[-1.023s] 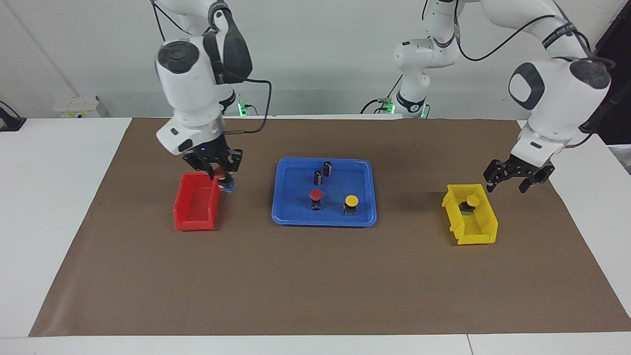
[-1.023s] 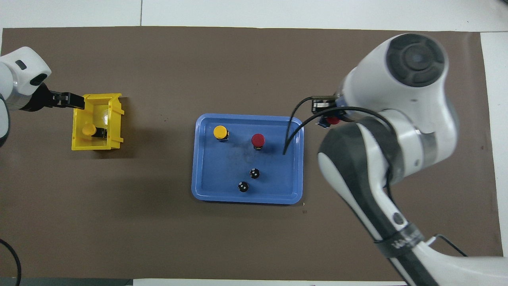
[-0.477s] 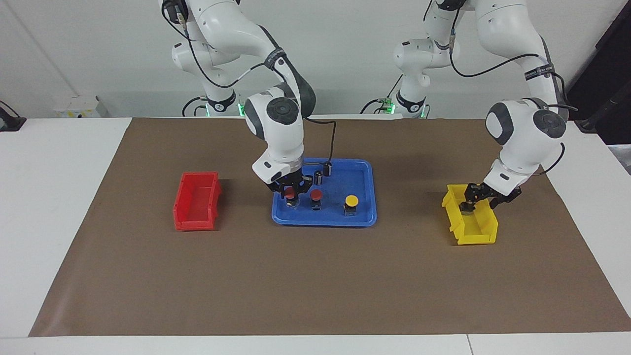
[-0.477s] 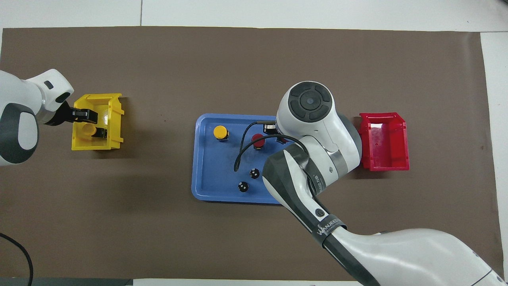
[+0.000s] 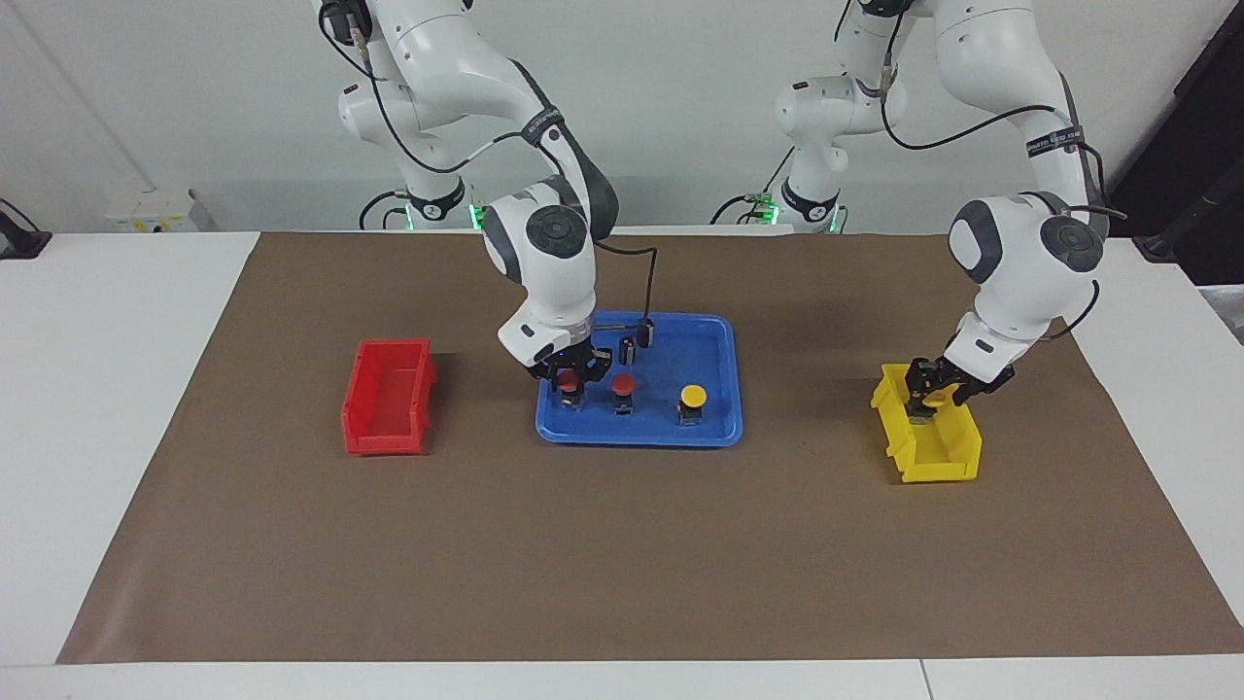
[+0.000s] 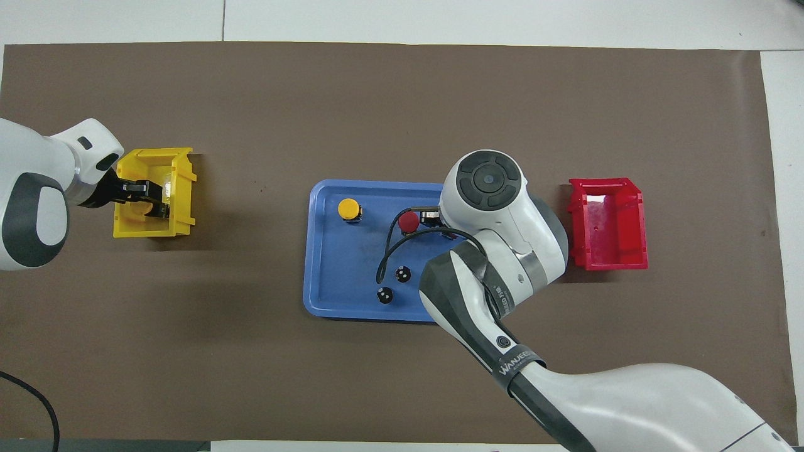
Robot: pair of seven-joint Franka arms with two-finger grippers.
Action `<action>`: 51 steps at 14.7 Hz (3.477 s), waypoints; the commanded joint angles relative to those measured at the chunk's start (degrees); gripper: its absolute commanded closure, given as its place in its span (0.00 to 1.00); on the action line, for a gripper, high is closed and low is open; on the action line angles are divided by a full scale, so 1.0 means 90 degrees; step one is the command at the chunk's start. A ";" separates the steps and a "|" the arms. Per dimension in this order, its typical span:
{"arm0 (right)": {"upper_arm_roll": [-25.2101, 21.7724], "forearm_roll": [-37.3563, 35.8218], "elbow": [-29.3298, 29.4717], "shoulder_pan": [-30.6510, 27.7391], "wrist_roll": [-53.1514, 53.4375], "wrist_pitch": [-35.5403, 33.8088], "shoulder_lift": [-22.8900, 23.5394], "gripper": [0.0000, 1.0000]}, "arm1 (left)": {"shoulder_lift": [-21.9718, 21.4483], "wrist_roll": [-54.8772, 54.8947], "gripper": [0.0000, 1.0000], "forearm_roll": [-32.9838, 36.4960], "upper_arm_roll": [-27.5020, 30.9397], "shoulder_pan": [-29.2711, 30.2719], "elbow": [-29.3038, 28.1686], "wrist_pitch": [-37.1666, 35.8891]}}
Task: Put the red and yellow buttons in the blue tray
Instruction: 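Place the red button in the tray while the left gripper grasps yellow, then withdraw the right gripper to rest while the left gripper lifts yellow, then carry the yellow button into the tray with the left gripper, then open the left gripper and release the yellow button in the tray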
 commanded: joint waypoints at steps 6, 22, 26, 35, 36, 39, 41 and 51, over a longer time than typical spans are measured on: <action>-0.0133 -0.0171 0.1304 -0.0715 -0.0100 -0.1312 -0.0389 0.00 | -0.0058 -0.0490 0.98 -0.0118 -0.0014 0.0003 0.0366 -0.0199; -0.0259 -0.0073 0.2030 -0.3520 -0.4083 -0.4509 -0.2158 0.00 | 0.0031 -0.3439 0.98 -0.0450 -0.0072 -0.3023 0.0821 -0.0652; -0.0259 -0.0054 0.1873 -0.3531 -0.4055 -0.4257 -0.2188 0.00 | 0.0022 -0.3898 0.98 -0.0480 -0.0072 -0.3492 0.0479 -0.0496; -0.0250 -0.0054 0.1903 -0.3531 -0.4075 -0.4119 -0.2168 0.00 | -0.0125 -0.3899 0.73 -0.0480 -0.0072 -0.3581 -0.0273 0.0246; -0.0240 -0.0054 0.1903 -0.3531 -0.4075 -0.4120 -0.2168 0.00 | -0.0115 -0.3908 0.50 -0.0480 -0.0072 -0.3581 -0.0244 0.0237; -0.0230 -0.0054 0.1912 -0.3521 -0.4075 -0.4110 -0.2168 0.00 | -0.0096 -0.3879 0.16 -0.0470 -0.0062 -0.3581 -0.0108 0.0110; -0.0230 -0.0054 0.1903 -0.3531 -0.4075 -0.4120 -0.2168 0.00 | -0.0193 -0.3830 0.00 -0.0470 -0.0043 -0.3523 -0.0020 -0.0191; -0.0220 -0.0034 0.1912 -0.3531 -0.4085 -0.4100 -0.2168 0.00 | -0.0759 -0.0952 0.00 -0.0089 0.0006 -0.1348 0.1943 -0.2810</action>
